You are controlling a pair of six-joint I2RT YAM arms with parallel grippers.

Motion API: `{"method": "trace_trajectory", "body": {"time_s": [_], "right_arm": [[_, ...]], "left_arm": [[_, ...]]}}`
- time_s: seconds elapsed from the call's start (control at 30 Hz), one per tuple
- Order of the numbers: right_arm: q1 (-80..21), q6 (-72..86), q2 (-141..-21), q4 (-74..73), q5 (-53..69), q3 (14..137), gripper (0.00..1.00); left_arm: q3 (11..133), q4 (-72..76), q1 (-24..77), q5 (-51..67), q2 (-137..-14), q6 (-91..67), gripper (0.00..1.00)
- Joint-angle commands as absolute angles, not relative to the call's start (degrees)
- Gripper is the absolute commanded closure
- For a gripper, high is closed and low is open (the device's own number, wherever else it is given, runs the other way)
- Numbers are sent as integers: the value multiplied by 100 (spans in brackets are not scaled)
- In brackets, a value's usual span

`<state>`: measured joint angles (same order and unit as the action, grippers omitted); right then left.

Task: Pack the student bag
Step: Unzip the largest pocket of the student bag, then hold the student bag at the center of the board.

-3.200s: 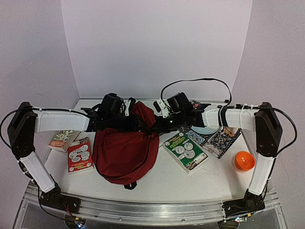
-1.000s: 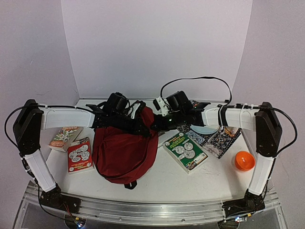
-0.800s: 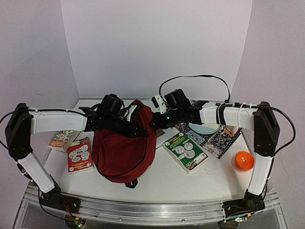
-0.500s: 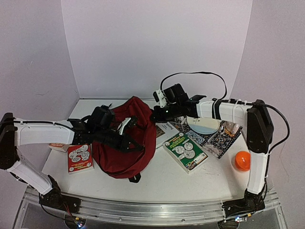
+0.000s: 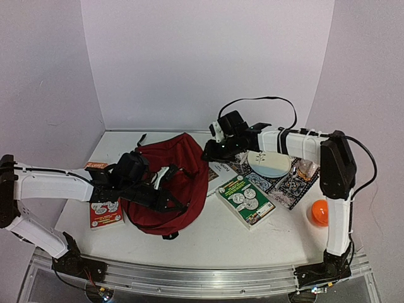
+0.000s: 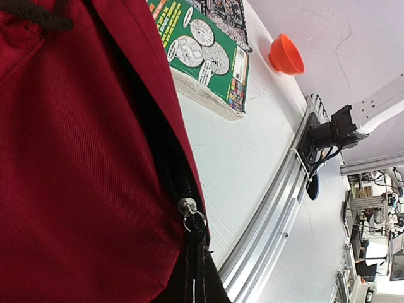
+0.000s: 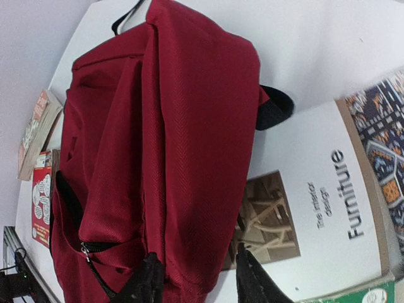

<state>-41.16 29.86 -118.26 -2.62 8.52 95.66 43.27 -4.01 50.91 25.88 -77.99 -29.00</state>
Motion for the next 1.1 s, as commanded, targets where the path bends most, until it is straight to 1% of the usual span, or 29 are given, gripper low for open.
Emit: {"method": "trace_trajectory", "body": {"time_s": [0.0,0.03,0.1,0.2,0.3,0.5,0.8,0.87,0.97,1.07], "right_arm": [[-4297,3294,-10754,-399,612,8846,50],[-4385,3403,-10590,-436,580,8674,45],[-4548,3637,-10273,-500,577,8332,39],[-4850,4101,-9913,-591,589,7905,34],[-5156,4513,-9814,-598,711,7574,34],[-5580,5172,-10161,-521,852,7410,36],[-5647,5592,-10483,-110,839,7309,54],[-5648,5587,-10528,-97,835,7349,63],[-5648,5520,-10486,-121,732,7348,79],[-5604,5353,-10321,-257,541,7389,92]], "left_arm": [[4791,-238,5166,2781,-8088,-2978,100],[4851,-214,5168,2788,-8131,-2965,100],[4933,-163,5180,2833,-8256,-2956,100],[5009,-92,5216,2888,-8414,-2953,100],[5014,-47,5246,2906,-8486,-2946,100],[5000,-25,5289,2924,-8485,-2910,100],[4930,-23,5343,2909,-8446,-2894,100],[4907,-26,5352,2905,-8415,-2895,100],[4829,-26,5357,2925,-8295,-2896,100],[4717,-185,5353,2840,-8115,-2873,100]]}}
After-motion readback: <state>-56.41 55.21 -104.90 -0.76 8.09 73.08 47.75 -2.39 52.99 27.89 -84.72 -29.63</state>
